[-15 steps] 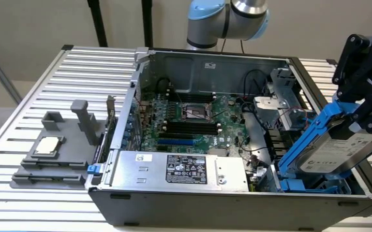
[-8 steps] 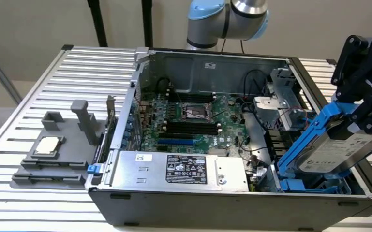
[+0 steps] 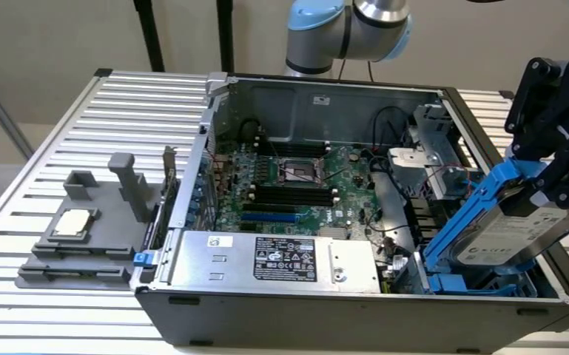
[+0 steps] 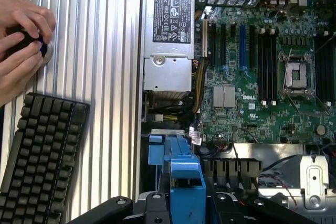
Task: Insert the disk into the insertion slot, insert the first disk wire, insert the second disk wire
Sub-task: 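Insert the disk into the insertion slot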
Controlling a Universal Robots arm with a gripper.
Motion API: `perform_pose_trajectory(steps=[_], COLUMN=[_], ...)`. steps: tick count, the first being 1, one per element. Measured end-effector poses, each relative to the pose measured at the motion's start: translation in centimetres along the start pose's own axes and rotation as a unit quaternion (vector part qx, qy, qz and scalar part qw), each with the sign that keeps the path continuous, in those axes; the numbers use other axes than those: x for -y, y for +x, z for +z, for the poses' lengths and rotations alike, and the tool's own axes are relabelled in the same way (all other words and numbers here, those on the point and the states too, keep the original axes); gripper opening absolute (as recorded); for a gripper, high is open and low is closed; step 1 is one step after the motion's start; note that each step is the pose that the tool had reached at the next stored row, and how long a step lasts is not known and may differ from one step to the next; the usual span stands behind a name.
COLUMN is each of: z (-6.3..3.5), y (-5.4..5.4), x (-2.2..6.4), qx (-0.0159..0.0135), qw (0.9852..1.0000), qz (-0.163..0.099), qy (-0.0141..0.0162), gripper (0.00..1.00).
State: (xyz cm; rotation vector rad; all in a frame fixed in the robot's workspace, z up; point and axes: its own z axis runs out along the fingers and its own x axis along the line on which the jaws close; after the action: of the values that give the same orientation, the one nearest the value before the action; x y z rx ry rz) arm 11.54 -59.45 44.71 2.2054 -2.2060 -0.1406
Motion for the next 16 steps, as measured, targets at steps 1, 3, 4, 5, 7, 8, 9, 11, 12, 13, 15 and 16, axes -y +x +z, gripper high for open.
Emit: perform_pose_trajectory(steps=[1, 3, 4, 5, 7, 8, 9, 11, 12, 13, 15, 16], z=[0.03, 0.08, 0.12, 0.16, 0.21, 0.23, 0.26, 0.3, 0.31, 0.34, 0.42, 0.46], y=[0.02, 0.04, 0.04, 0.05, 0.08, 0.08, 0.08, 0.1, 0.11, 0.11, 0.12, 0.13], x=[0.0, 0.01, 0.01, 0.01, 0.02, 0.02, 0.02, 0.02, 0.03, 0.04, 0.04, 0.04], qx=[0.0003, 0.0005, 0.0008, 0.001, 0.0016, 0.0018, 0.0023, 0.0036, 0.0043, 0.0051, 0.006, 0.0066], qw=[1.0, 1.0, 1.0, 1.0, 1.0, 1.0, 0.9999, 0.9999, 0.9999, 0.9999, 0.9999, 0.9999], qz=[-0.001, -0.003, -0.004, -0.005, -0.008, -0.009, -0.01, -0.012, -0.012, -0.013, -0.014, -0.014], qy=[0.0, -0.0001, -0.0002, -0.0003, -0.0004, -0.0004, -0.0005, -0.0005, -0.0003, 0.0001, 0.0014, 0.0022], gripper=[0.33, 0.33, 0.33, 0.33, 0.33, 0.33, 0.33, 0.33, 0.33, 0.33, 0.33, 0.33])
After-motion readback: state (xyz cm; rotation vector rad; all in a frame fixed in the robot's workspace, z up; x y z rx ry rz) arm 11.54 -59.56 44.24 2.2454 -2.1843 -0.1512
